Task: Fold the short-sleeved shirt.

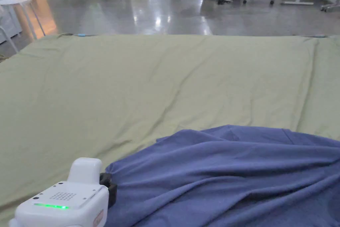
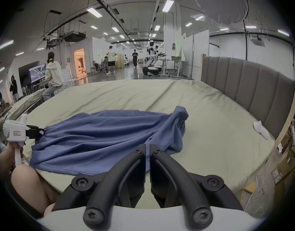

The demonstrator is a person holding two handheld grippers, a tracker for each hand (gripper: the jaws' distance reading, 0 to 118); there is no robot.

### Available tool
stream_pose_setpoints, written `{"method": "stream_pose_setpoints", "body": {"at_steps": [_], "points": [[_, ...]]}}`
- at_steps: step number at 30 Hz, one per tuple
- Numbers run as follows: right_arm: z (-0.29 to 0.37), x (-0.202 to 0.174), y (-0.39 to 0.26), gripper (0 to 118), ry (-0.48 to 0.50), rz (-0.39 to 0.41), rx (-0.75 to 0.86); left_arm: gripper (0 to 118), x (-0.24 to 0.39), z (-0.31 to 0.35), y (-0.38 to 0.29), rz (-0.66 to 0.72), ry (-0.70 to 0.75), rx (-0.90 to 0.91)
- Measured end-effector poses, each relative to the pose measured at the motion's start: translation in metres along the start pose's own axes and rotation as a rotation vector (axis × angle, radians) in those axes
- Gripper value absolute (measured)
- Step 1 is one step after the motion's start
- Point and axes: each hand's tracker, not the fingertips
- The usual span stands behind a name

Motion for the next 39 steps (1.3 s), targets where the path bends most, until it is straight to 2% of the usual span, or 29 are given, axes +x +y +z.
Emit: {"method": "stream_pose_setpoints", "body": {"at_steps": [1, 2, 7, 9, 10, 11, 12, 13, 14, 15, 18, 20, 21, 22, 23, 24, 25, 26, 29, 33, 39], "points": [[-0.002, 0.002, -0.003, 6, -0.001, -0.007, -0.007, 5, -0.002, 0.004, 0.003, 0.042, -0.086, -0.008], [-0.002, 0.002, -0.005, 6, -0.005, -0.012, -0.015, 5, 0.000, 0.011, 0.005, 0.083, -0.100, 0.011], [-0.012, 0.019, -0.012, 6, -0.052, -0.061, -0.057, 5, 0.006, 0.048, 0.022, 0.013, -0.090, 0.125], [-0.019, 0.033, -0.010, 7, -0.051, -0.120, -0.047, 5, 0.001, 0.060, 0.029, 0.032, -0.097, 0.141], [-0.023, 0.040, -0.007, 17, -0.030, -0.163, -0.043, 5, -0.002, 0.063, 0.032, 0.046, -0.101, 0.144], [-0.029, 0.048, -0.003, 36, -0.026, -0.212, -0.030, 5, -0.005, 0.065, 0.035, 0.066, -0.101, 0.158], [-0.039, 0.054, 0.004, 63, -0.019, -0.235, -0.031, 5, -0.007, 0.067, 0.038, 0.068, -0.102, 0.161], [-0.051, 0.060, 0.012, 91, -0.011, -0.214, -0.051, 5, -0.006, 0.068, 0.043, 0.067, -0.104, 0.159], [-0.067, 0.065, 0.022, 101, -0.006, -0.183, -0.105, 5, -0.005, 0.068, 0.045, 0.064, -0.102, 0.162], [-0.083, 0.067, 0.032, 104, -0.021, -0.149, -0.130, 5, -0.004, 0.068, 0.046, 0.059, -0.096, 0.167], [-0.126, 0.074, 0.056, 104, -0.023, -0.144, -0.105, 5, 0.000, 0.066, 0.051, 0.063, -0.098, 0.162], [-0.155, 0.083, 0.067, 101, 0.002, -0.210, -0.162, 5, 0.003, 0.065, 0.052, 0.070, -0.104, 0.156], [-0.169, 0.087, 0.071, 92, 0.020, -0.236, -0.221, 5, 0.004, 0.063, 0.052, 0.071, -0.104, 0.154], [-0.179, 0.092, 0.071, 54, 0.053, -0.251, -0.284, 5, 0.005, 0.062, 0.052, 0.069, -0.107, 0.151], [-0.187, 0.095, 0.068, 28, 0.067, -0.271, -0.322, 5, 0.005, 0.061, 0.052, 0.066, -0.109, 0.148], [-0.191, 0.097, 0.065, 28, 0.045, -0.278, -0.362, 5, 0.005, 0.060, 0.053, 0.063, -0.111, 0.143], [-0.192, 0.096, 0.061, 18, 0.023, -0.257, -0.393, 5, 0.003, 0.058, 0.053, 0.064, -0.111, 0.140], [-0.187, 0.093, 0.056, 13, 0.050, -0.253, -0.377, 5, 0.002, 0.057, 0.054, 0.066, -0.112, 0.136], [-0.166, 0.084, 0.053, 12, 0.046, -0.123, -0.316, 5, -0.002, 0.056, 0.055, 0.072, -0.111, 0.129], [-0.135, 0.077, 0.064, 13, 0.046, -0.125, -0.278, 5, -0.008, 0.067, 0.065, 0.108, -0.118, 0.141], [-0.065, 0.059, 0.126, 13, 0.069, -0.076, -0.081, 5, -0.031, 0.120, 0.115, 0.126, -0.148, 0.254]]}}
